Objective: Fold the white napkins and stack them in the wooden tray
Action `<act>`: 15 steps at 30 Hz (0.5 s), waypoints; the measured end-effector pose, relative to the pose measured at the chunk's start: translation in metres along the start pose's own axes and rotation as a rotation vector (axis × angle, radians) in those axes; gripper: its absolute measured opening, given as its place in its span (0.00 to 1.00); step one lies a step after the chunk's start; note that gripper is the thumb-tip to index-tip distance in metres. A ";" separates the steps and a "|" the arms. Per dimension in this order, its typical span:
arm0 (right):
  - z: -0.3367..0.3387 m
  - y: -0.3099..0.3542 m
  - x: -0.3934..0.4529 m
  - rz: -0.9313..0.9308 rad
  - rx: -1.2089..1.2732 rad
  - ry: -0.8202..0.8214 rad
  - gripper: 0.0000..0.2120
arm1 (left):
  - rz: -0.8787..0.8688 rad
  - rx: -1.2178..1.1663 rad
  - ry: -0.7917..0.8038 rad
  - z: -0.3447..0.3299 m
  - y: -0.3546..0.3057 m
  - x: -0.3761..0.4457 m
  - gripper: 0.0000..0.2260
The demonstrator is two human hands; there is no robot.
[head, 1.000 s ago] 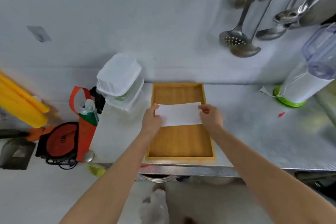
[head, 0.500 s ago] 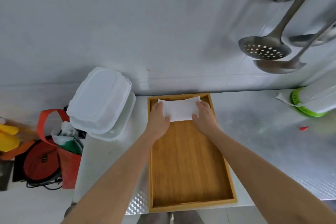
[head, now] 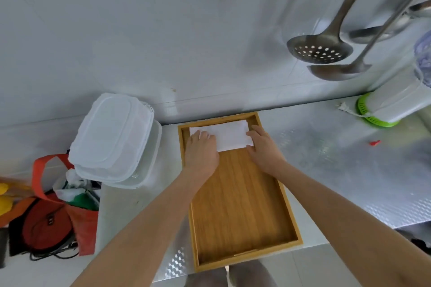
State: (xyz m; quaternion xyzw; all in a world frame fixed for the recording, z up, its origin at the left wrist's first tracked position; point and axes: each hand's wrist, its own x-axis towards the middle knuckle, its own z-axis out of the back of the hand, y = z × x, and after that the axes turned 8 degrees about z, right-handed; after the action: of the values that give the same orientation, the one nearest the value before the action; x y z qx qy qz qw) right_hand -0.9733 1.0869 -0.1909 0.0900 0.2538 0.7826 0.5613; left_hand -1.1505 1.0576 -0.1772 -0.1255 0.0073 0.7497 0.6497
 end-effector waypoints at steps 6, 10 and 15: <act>0.036 -0.026 -0.080 -0.157 0.149 -0.239 0.11 | -0.365 -0.136 0.143 0.027 -0.075 -0.039 0.08; 0.053 -0.080 -0.174 -0.390 0.162 -0.339 0.09 | -0.597 0.001 0.240 0.023 -0.153 -0.068 0.10; 0.084 -0.148 -0.346 -0.710 0.179 -0.580 0.08 | -0.917 0.233 0.236 0.001 -0.280 -0.146 0.11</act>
State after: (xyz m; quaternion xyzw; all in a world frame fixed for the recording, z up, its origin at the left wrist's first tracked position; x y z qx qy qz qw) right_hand -0.6918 0.8276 -0.1432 0.2607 0.1678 0.4596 0.8323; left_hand -0.8591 0.9589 -0.1047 -0.1264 0.1085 0.3613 0.9174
